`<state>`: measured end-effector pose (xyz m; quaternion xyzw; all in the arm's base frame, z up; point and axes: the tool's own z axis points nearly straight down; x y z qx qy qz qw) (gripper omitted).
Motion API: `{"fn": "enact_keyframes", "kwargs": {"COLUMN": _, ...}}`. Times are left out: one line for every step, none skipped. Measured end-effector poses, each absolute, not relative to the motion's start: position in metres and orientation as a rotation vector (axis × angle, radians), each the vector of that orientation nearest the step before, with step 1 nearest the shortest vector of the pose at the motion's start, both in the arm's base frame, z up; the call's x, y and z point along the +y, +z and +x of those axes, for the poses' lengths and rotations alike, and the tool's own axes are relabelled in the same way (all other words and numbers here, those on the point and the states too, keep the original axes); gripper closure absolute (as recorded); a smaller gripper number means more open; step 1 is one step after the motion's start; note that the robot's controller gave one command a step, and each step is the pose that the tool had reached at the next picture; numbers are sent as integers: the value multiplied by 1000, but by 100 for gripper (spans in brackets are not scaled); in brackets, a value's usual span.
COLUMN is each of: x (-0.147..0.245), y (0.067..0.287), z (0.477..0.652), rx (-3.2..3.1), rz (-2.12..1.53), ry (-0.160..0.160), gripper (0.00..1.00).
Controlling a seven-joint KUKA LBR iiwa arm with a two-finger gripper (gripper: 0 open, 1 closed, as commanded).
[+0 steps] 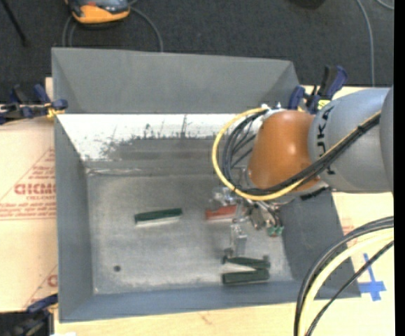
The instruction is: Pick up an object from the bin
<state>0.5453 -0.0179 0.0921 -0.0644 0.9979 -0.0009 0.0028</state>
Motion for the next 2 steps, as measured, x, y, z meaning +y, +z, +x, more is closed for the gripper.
{"fn": "enact_keyframes", "kwargs": {"x": -32, "y": 80, "z": 591, "rx": 3119, "rz": -354, "ry": 0, "gripper": 0}}
{"fn": "enact_keyframes", "kwargs": {"x": -47, "y": 72, "z": 618, "rx": 3125, "rz": -238, "ry": 0, "gripper": 100}}
